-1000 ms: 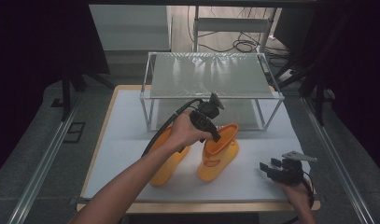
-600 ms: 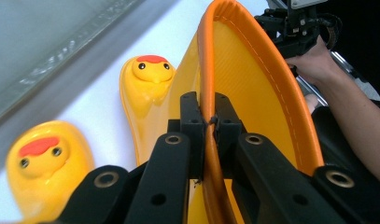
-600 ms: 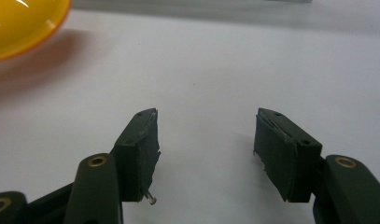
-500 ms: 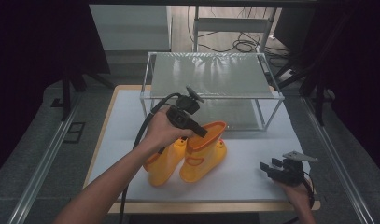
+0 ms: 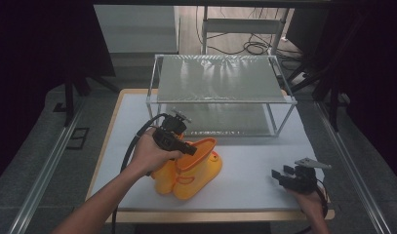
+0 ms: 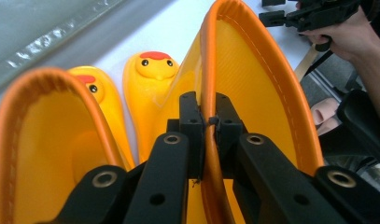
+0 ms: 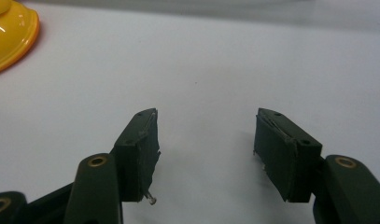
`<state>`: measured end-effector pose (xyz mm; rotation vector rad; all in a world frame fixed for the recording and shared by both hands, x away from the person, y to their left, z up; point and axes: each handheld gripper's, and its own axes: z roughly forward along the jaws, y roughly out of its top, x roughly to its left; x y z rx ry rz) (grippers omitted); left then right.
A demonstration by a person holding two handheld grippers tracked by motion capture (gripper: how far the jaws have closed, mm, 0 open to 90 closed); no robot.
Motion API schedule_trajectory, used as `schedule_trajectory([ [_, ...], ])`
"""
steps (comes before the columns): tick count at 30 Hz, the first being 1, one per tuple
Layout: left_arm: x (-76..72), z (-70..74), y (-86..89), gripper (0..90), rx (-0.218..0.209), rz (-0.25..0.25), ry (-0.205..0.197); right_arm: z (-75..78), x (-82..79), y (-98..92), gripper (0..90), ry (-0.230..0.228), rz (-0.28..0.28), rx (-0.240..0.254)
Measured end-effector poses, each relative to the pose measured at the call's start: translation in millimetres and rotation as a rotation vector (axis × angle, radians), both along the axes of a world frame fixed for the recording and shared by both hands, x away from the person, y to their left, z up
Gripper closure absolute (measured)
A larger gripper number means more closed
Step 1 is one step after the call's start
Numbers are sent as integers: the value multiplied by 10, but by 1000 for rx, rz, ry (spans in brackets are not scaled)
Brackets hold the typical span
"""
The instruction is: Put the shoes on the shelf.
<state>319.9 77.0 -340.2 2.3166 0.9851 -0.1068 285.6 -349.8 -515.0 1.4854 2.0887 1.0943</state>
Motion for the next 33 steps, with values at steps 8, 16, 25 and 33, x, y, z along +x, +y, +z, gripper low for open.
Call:
schedule_trajectory([
  [8, -73, 73, 63, 727, -9, 0, -26, -4, -1, 14, 392, 2, 9, -3],
  [16, -87, 257, 109, 580, -37, 3, -43, 2, -5, -5, 389, -1, 6, 0],
  [25, -107, 341, 287, 445, -39, 20, -37, 11, -7, -1, 384, -1, 8, -1],
  [33, -113, 275, 422, 408, -60, 22, 4, 7, -8, 11, 382, 1, 8, -4],
])
